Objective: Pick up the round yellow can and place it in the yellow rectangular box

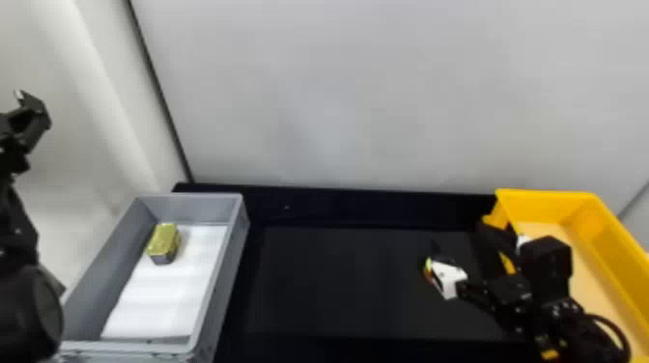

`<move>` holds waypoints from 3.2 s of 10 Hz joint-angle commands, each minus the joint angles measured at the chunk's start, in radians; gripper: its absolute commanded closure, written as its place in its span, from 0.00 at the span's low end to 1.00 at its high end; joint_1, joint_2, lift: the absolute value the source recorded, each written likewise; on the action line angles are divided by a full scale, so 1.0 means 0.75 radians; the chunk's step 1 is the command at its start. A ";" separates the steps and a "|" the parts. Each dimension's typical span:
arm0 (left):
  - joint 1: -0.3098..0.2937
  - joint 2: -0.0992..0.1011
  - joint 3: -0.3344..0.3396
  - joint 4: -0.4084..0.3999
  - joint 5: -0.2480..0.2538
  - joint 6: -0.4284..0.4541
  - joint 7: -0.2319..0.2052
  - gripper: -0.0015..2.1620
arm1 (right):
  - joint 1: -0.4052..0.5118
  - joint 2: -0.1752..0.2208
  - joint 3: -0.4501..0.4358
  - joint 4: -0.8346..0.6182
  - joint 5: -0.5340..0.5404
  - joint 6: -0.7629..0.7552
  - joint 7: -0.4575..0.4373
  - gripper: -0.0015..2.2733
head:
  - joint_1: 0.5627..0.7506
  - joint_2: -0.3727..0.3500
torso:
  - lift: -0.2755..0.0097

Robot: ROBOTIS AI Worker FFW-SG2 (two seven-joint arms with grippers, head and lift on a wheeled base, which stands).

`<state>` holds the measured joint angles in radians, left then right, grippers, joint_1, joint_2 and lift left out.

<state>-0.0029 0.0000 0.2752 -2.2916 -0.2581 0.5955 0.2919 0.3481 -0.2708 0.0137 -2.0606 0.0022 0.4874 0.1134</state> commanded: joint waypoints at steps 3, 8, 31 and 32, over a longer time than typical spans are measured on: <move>0.006 -0.003 0.006 -0.006 -0.002 0.000 0.000 0.00 | 0.099 -0.003 -0.076 0.056 0.016 0.036 -0.006 0.07 | 0.70 0.53 | 0.75; 0.008 -0.003 0.008 -0.010 -0.002 0.000 -0.002 0.00 | 0.027 0.005 -0.002 0.197 -0.089 -0.038 -0.127 0.08 | 0.70 0.53 | 0.75; 0.002 -0.003 -0.001 -0.002 -0.004 0.000 0.000 0.00 | -0.411 0.019 0.197 0.800 -0.177 -0.189 -0.296 0.05 | 0.70 0.53 | 0.75; 0.002 -0.003 -0.001 -0.002 -0.004 0.000 0.000 0.00 | -0.419 0.019 0.201 0.821 -0.179 -0.187 -0.288 0.05 | 0.70 0.53 | 0.75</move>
<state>-0.0012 0.0000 0.2750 -2.2935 -0.2608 0.5956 0.2915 0.0412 -0.2561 0.1620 -1.4635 -0.1313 0.3410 -0.1086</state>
